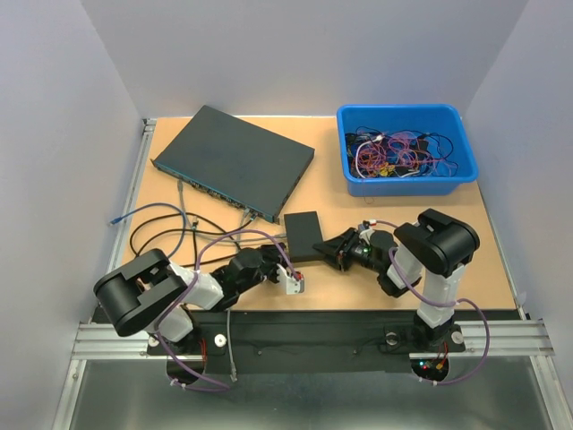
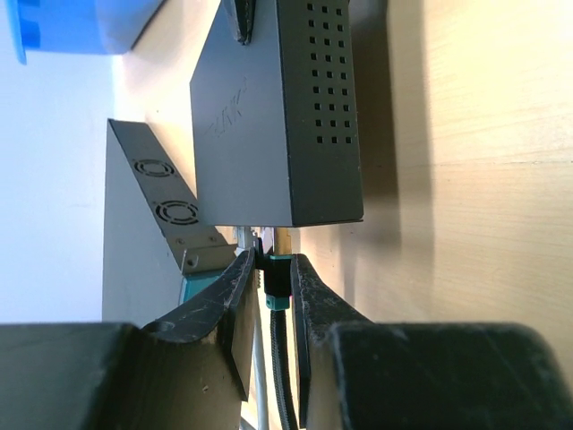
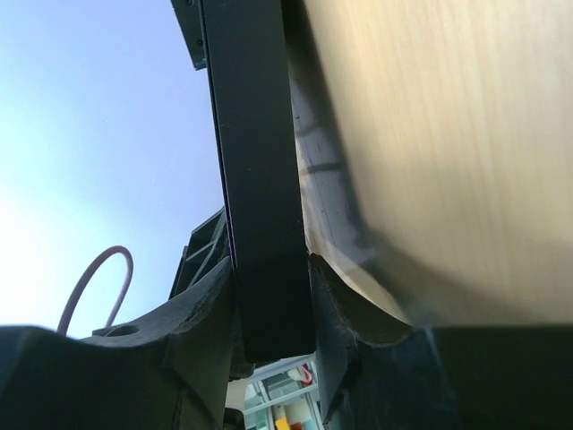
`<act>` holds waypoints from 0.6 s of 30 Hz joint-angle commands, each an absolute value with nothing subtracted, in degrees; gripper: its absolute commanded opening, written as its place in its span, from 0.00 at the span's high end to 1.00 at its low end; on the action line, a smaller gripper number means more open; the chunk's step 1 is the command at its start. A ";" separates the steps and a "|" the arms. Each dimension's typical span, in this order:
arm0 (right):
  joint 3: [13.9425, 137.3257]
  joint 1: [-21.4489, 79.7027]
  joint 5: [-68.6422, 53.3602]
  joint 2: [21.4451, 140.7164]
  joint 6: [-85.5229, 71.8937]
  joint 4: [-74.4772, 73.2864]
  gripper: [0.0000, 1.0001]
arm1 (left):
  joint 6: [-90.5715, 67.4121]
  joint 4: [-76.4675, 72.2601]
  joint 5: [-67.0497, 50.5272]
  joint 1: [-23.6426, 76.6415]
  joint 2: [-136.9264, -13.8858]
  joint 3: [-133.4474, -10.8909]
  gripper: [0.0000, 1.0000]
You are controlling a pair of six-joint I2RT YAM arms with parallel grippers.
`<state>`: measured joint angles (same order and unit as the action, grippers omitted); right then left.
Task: Pull the plug from the switch port
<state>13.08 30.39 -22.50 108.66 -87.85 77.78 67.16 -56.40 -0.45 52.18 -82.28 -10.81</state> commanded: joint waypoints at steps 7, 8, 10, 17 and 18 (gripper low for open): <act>9.49 28.21 -20.83 107.67 -87.01 86.05 1.00 | 70.84 -56.69 2.64 47.64 -77.78 -8.88 1.00; 8.97 27.95 -20.74 107.14 -87.01 86.04 1.00 | 70.84 -56.60 2.46 47.29 -77.70 -8.53 1.00; 8.53 27.60 -20.74 106.61 -86.92 86.04 1.00 | 70.84 -56.16 1.76 46.06 -77.43 -8.09 1.00; 8.00 26.98 -21.18 106.96 -86.13 86.04 1.00 | 70.14 -52.48 -1.56 44.38 -75.24 -8.61 1.00; 8.43 26.98 -21.62 107.14 -85.78 85.96 1.00 | 69.35 -51.08 -2.97 44.38 -74.71 -8.96 1.00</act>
<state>10.61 29.87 -23.38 106.80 -88.31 78.98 68.14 -53.47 -10.00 48.18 -77.80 -9.76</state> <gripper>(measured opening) 0.383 0.283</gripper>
